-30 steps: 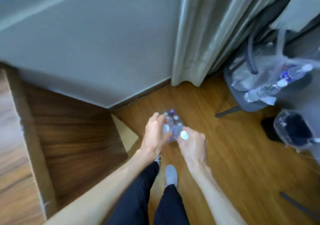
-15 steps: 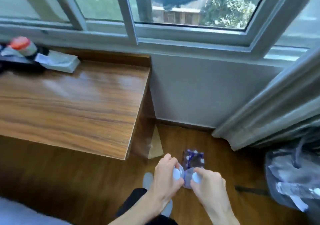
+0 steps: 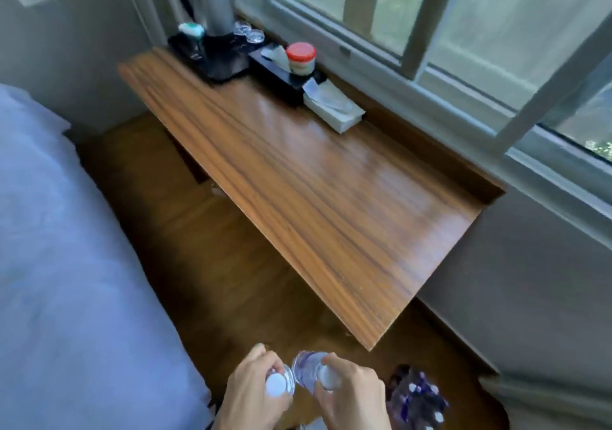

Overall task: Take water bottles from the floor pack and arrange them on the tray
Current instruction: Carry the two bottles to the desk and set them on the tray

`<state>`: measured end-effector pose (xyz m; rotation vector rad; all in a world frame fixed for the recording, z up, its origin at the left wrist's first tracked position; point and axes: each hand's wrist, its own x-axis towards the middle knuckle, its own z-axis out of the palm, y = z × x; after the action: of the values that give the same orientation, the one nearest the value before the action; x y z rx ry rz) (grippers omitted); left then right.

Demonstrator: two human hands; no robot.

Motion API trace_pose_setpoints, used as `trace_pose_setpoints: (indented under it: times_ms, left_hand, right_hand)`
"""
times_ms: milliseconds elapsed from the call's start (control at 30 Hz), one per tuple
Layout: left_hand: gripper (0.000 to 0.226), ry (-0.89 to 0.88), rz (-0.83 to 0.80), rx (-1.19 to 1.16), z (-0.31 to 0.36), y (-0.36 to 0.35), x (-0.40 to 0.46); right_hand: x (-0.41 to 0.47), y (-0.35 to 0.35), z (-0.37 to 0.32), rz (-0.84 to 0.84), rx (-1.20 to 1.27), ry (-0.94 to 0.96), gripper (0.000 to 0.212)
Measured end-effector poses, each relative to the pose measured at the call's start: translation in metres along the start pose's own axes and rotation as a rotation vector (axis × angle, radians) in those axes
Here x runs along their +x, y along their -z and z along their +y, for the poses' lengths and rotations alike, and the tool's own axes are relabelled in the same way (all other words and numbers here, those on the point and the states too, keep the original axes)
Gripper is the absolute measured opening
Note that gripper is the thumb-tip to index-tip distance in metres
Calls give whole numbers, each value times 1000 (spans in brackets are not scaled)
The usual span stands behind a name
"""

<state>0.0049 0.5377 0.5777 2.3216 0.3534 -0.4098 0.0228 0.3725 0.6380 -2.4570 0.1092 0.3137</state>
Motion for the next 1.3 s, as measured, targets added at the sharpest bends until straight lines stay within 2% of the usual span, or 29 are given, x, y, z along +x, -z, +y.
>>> trace_pose_setpoints:
  times_ms: [100, 167, 233, 333, 400, 467, 533, 667, 767, 1033, 1200, 1233, 1300]
  left_hand:
    - [22, 33, 37, 39, -13, 45, 30]
    - [21, 48, 65, 36, -17, 75, 51]
    - [21, 49, 89, -11, -20, 106, 71]
    - [22, 23, 150, -73, -20, 155, 103]
    - [22, 4, 188, -93, -17, 188, 125]
    - [25, -28, 217, -104, -14, 220, 149]
    - [28, -69, 241, -88, -9, 252, 175]
    - [31, -160, 276, -29, 1, 317, 236]
    - [31, -230, 294, -10, 13, 361, 282]
    - [34, -291, 320, 42, 21, 454, 421]
    - [29, -307, 317, 34, 19, 497, 502]
    - [29, -318, 309, 34, 17, 505, 517]
    - [28, -338, 293, 30, 12, 521, 547]
  right_hand:
    - [47, -23, -54, -146, -183, -9, 17]
    - [74, -44, -78, -123, -218, 1, 20]
    - [100, -54, -105, -105, -228, 63, 21]
    - [138, -55, -147, -76, -211, 139, 9]
    - [165, -51, -178, -16, -220, 213, 13]
    - [190, -47, -207, -69, -214, 251, 5]
    - [217, -37, -233, -151, -141, 236, 12]
    - [274, -31, -275, 20, -136, 282, 13]
    - [315, -28, -309, 75, -123, 268, 19]
    - [443, -33, -394, 136, -93, 300, 12]
    - [511, -53, -433, 94, -102, 242, 2]
    - [522, -58, -442, 97, -89, 233, 3]
    - [543, -67, -458, 103, -56, 221, 17]
